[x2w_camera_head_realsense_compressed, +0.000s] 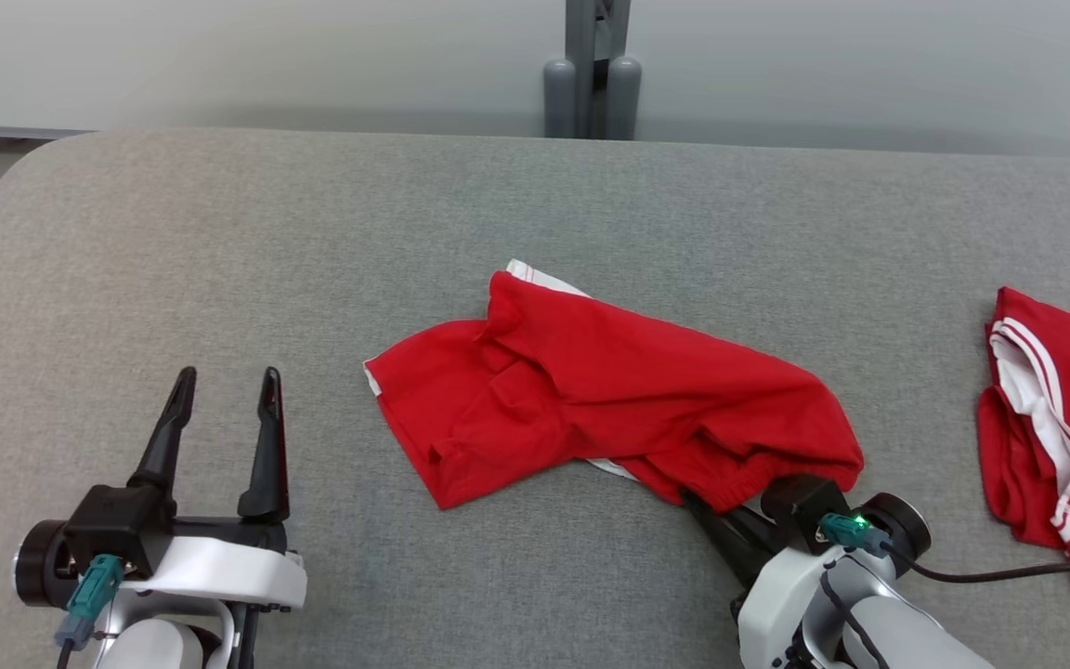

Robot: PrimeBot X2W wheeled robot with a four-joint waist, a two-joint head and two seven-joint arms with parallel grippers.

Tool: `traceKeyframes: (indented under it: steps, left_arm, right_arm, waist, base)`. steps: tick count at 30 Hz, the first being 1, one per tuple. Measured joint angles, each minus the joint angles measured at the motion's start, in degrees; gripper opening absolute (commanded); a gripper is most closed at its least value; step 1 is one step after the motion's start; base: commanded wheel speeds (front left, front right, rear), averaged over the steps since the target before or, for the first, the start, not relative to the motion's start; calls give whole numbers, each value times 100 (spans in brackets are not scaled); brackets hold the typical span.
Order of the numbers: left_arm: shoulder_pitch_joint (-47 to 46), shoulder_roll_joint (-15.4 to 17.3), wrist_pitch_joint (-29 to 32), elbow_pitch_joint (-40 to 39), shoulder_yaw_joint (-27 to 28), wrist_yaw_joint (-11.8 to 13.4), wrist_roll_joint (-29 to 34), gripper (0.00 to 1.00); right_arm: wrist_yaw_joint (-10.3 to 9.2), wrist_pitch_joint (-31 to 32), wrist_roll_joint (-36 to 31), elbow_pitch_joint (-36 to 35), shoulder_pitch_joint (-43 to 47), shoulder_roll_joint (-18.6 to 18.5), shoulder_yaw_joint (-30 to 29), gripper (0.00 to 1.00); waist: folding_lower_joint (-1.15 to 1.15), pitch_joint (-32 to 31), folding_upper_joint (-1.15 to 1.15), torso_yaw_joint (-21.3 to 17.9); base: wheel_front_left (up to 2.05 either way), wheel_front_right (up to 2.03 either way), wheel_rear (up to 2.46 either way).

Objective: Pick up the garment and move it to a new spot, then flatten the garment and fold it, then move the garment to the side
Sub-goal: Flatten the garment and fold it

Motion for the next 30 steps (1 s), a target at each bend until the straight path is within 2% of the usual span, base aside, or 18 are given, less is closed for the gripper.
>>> traceKeyframes:
  steps: [4,10,16,20,24,27,28,30]
  left_arm:
    - [3,7,0,-13,131,-21,54,100]
    - [61,-18,-1,-54,281,-66,141,100]
    - [125,-53,-2,-81,370,-122,201,100]
    - [132,-89,-7,-85,392,-170,245,100]
    - [129,-141,-7,-81,385,-218,276,100]
    - [116,-176,-7,-59,360,-268,303,100]
    - [116,-176,-7,-59,360,-268,303,100]
    - [93,-207,-7,-37,332,-314,320,100]
  right_arm:
    - [0,661,412,-758,30,-454,428,0]
    - [0,2128,1359,-2536,210,-1337,810,0]
    - [-2,3372,2571,-4300,421,-1945,504,0]
    - [-1,3766,3316,-5171,470,-2060,1,0]
    - [-2,3796,4063,-5291,359,-1982,-738,0]
    - [-2,3834,4513,-4743,252,-1950,-1230,0]
    - [-2,3834,4513,-4743,252,-1950,-1230,0]
    - [-2,3925,4593,-4166,221,-1979,-1446,0]
  waist:
    - [0,-1,0,-151]
    - [0,-59,0,-361]
    - [0,-132,0,-461]
    - [0,-155,0,-461]
    - [0,-144,0,-411]
    - [0,-112,0,-336]
    - [0,-112,0,-336]
    - [0,-79,0,-280]
  base:
    - [0,0,0]
    - [0,0,0]
    - [0,0,0]
    - [0,0,0]
    - [0,0,0]
    - [0,0,0]
    - [0,0,0]
    - [0,0,0]
